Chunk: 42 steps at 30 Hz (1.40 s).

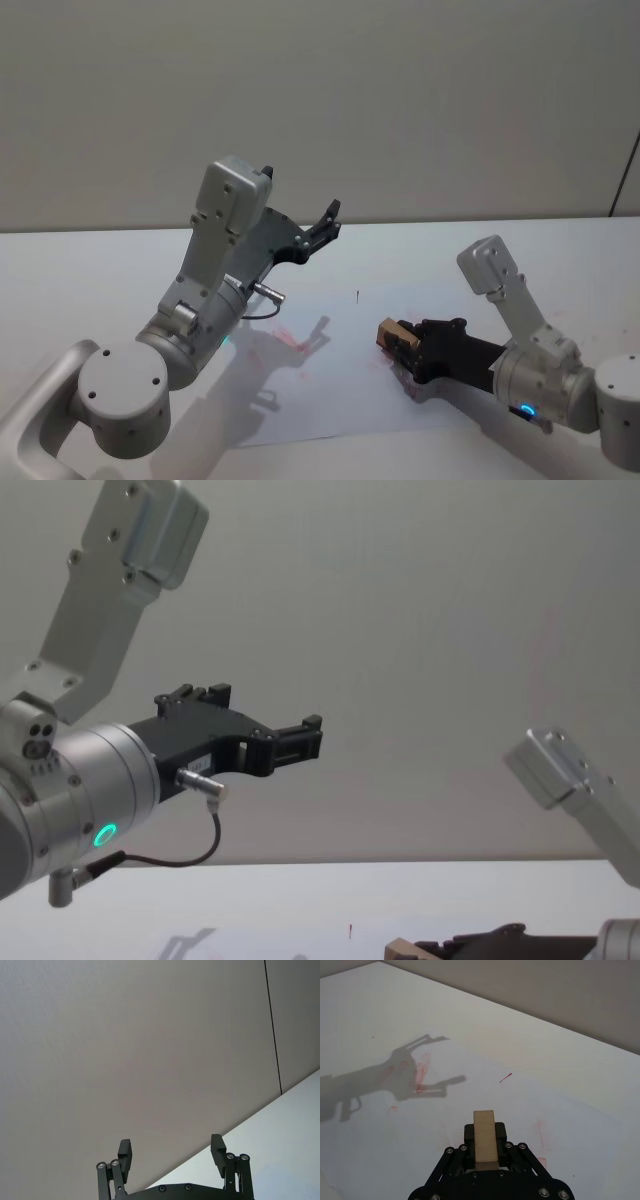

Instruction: Use the one hand to pick up the stamp and affix it onto the A4 paper.

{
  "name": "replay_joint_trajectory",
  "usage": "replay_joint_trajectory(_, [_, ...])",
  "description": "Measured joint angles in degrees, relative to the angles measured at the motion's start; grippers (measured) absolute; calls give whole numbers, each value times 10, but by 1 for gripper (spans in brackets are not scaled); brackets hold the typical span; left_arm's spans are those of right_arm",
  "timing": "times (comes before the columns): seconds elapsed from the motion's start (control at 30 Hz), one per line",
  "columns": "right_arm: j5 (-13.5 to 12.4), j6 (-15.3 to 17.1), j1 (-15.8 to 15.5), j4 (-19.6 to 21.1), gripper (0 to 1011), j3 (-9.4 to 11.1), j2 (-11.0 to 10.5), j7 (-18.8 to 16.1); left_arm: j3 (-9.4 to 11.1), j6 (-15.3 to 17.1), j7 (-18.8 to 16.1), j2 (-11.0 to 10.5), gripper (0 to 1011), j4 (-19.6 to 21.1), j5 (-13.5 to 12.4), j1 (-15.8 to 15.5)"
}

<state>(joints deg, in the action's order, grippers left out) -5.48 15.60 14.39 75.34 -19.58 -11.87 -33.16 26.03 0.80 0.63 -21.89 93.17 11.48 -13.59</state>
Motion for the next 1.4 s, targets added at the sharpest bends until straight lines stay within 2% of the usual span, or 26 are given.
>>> replay_joint_trajectory(0.37, [-15, -25, -2, 3, 217, -2, 2, 13, 0, 0, 0, 0, 1001, 0, 0, 0])
replay_joint_trajectory(0.57, [-37, -45, 0, 29, 217, 3, 1, 28, 0, 0, 0, 0, 1001, 0, 0, 0])
replay_joint_trajectory(0.83, [-76, -64, -7, 89, 216, 19, -9, 63, 0, 0, 0, 0, 1001, 0, 0, 0])
replay_joint_trajectory(1.0, [-103, -66, -24, 137, 217, 34, -26, 98, 0, 0, 0, 0, 1001, 0, 0, 0])
replay_joint_trajectory(1.1, [-123, -63, -47, 173, 216, 46, -44, 126, 0, 0, 0, 0, 1001, 0, 0, 0])
replay_joint_trajectory(1.4, [-166, -43, -109, 238, 216, 72, -88, 187, 0, 0, 0, 0, 1001, 0, 0, 0])
